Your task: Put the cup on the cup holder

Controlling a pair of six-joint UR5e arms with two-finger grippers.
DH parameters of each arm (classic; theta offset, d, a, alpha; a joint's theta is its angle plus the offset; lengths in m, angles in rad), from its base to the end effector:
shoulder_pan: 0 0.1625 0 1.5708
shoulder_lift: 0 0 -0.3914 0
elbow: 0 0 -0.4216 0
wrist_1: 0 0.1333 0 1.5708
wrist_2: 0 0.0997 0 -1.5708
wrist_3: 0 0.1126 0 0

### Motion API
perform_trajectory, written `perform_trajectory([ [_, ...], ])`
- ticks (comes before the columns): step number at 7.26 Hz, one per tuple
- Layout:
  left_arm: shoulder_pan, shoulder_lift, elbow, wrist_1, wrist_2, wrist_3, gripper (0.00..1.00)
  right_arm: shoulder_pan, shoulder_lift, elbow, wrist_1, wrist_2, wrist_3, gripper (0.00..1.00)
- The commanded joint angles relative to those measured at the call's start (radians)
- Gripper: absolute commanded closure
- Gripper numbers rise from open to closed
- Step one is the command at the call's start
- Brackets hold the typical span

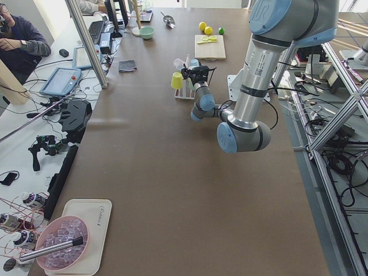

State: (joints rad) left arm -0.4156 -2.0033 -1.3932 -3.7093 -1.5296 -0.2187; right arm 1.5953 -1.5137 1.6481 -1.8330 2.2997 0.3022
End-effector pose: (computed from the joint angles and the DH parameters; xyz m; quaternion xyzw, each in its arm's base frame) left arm 0.4708 -0.3585 0.2613 0.7243 0.5844 0.1478 0.3347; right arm 0.0712 -0.5267 0.5928 -0.1083 -0.3440 0.1741 0.9163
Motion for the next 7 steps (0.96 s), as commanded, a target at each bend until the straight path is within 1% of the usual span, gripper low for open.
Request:
perform_trajectory([
  [1,-0.073,0.011,-0.091,0.234,-0.056,-0.094,0.03,0.0,-0.005,0.001,0.001,0.003,-0.002,0.0],
  [2,-0.128,0.009,-0.122,0.371,-0.088,-0.102,0.03,0.0,-0.005,-0.001,0.003,0.001,-0.002,0.0],
  [3,-0.167,0.008,-0.138,0.488,-0.096,-0.132,0.03,0.0,-0.005,-0.002,0.003,-0.002,0.0,0.0],
  [4,-0.228,0.002,-0.145,0.614,-0.159,-0.164,0.03,0.0,-0.005,-0.002,0.003,-0.002,-0.002,0.0],
  [5,-0.277,0.0,-0.162,0.758,-0.191,-0.168,0.03,0.0,-0.005,-0.002,0.003,-0.002,-0.002,0.0],
  [6,-0.296,0.001,-0.164,0.902,-0.208,-0.175,0.03,0.0,-0.006,-0.002,0.003,-0.002,0.0,0.0],
  [7,-0.308,0.011,-0.165,1.028,-0.237,-0.232,0.03,0.0,-0.006,-0.004,0.003,-0.002,0.0,0.0],
])
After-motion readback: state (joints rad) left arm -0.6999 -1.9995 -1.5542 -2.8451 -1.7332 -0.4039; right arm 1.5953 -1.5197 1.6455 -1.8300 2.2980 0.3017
